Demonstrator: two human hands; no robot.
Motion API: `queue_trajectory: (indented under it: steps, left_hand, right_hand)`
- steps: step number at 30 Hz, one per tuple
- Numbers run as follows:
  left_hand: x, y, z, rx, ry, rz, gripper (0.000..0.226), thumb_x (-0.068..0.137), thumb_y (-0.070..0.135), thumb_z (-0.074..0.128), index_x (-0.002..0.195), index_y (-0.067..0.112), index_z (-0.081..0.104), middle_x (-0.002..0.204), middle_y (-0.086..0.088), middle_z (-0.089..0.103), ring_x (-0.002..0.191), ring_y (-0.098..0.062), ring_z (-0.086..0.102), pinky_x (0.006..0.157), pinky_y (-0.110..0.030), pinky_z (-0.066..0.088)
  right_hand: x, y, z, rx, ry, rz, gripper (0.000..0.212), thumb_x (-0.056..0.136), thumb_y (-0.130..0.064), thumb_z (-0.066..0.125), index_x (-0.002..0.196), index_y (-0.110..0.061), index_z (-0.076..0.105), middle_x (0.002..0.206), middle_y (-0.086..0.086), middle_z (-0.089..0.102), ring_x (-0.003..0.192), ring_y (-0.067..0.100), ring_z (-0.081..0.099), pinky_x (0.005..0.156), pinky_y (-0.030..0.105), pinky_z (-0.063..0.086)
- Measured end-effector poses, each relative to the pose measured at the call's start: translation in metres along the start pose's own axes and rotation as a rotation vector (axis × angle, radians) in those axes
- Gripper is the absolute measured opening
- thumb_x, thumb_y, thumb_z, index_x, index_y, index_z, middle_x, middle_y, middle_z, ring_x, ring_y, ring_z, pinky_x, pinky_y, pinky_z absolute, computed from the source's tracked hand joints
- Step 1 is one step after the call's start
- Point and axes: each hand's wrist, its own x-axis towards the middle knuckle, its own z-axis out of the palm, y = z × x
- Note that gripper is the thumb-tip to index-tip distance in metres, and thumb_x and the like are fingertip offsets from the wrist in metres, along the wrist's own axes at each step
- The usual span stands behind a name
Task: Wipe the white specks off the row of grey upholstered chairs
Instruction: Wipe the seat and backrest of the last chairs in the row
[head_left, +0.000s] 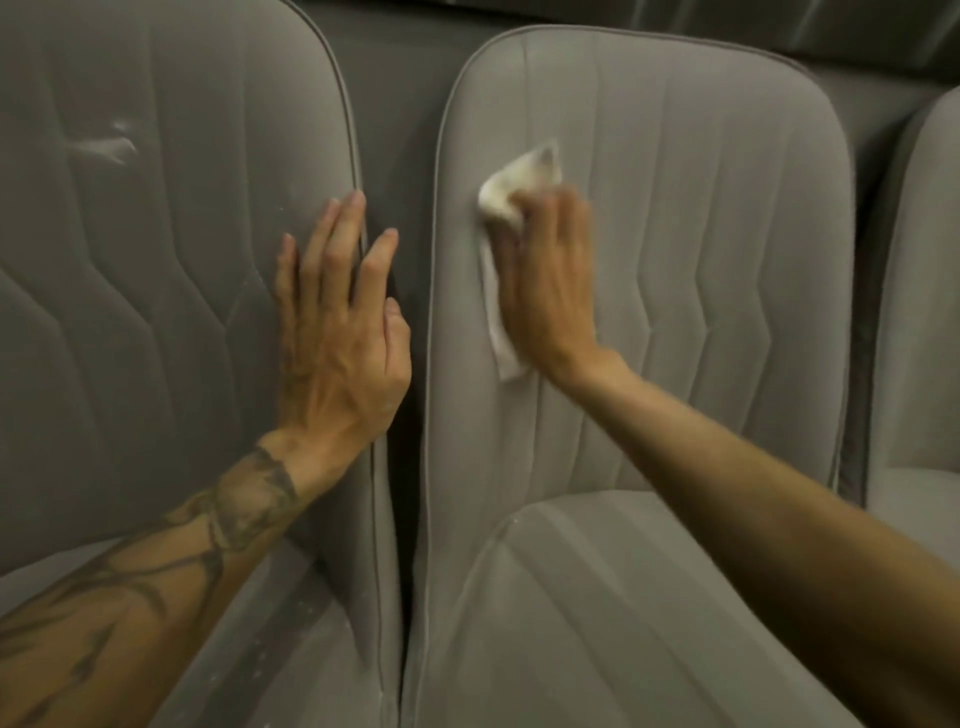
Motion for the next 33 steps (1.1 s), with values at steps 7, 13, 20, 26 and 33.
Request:
queue_trajectory:
  steps: [7,13,20,26,33]
  left_hand:
    - [-0.002,0.000,0.000,0.010,0.026,0.016,0.049,0.095,0.015,0.051,0.144,0.011,0.055,0.170,-0.016,0.027,0.160,-0.032,0.019,0.129,-0.056,0.010]
    - [-0.003,0.001,-0.001,0.025,-0.015,0.025,0.047,0.097,0.022,0.049,0.142,0.011,0.056,0.170,-0.017,0.025,0.160,-0.033,0.018,0.129,-0.057,0.010]
    - [-0.002,0.001,0.000,0.029,-0.009,0.022,0.047,0.096,0.022,0.049,0.140,0.009,0.058,0.170,-0.016,0.025,0.160,-0.032,0.019,0.129,-0.056,0.009]
    - [-0.002,0.000,-0.002,0.031,-0.032,0.021,0.047,0.095,0.021,0.048,0.138,0.008,0.059,0.170,-0.017,0.025,0.160,-0.033,0.018,0.128,-0.059,0.012]
    - [-0.003,-0.002,0.001,0.033,-0.034,0.024,0.046,0.094,0.021,0.048,0.137,0.009,0.058,0.170,-0.016,0.025,0.160,-0.032,0.017,0.129,-0.058,0.010]
  right_hand:
    - [-0.050,-0.024,-0.001,0.159,-0.017,0.128,0.016,0.103,-0.022,0.050,0.113,-0.010,0.053,0.108,0.006,0.052,0.092,0.025,0.052,0.079,0.048,0.047]
    - [-0.063,-0.002,-0.007,0.038,-0.057,-0.012,0.012,0.102,-0.021,0.053,0.109,-0.015,0.046,0.106,0.009,0.050,0.089,0.030,0.051,0.078,0.050,0.047]
    - [-0.048,0.000,0.004,0.121,0.032,0.080,0.016,0.104,-0.025,0.047,0.115,-0.013,0.051,0.111,0.006,0.051,0.094,0.027,0.052,0.084,0.050,0.048]
    - [-0.055,0.033,-0.006,-0.052,-0.079,-0.129,0.023,0.097,-0.017,0.063,0.114,-0.018,0.046,0.108,0.020,0.060,0.088,0.041,0.057,0.081,0.049,0.048]
    - [-0.026,0.015,0.010,0.068,0.086,0.090,0.020,0.103,-0.026,0.048,0.112,-0.009,0.054,0.109,0.015,0.056,0.093,0.035,0.054,0.083,0.048,0.048]
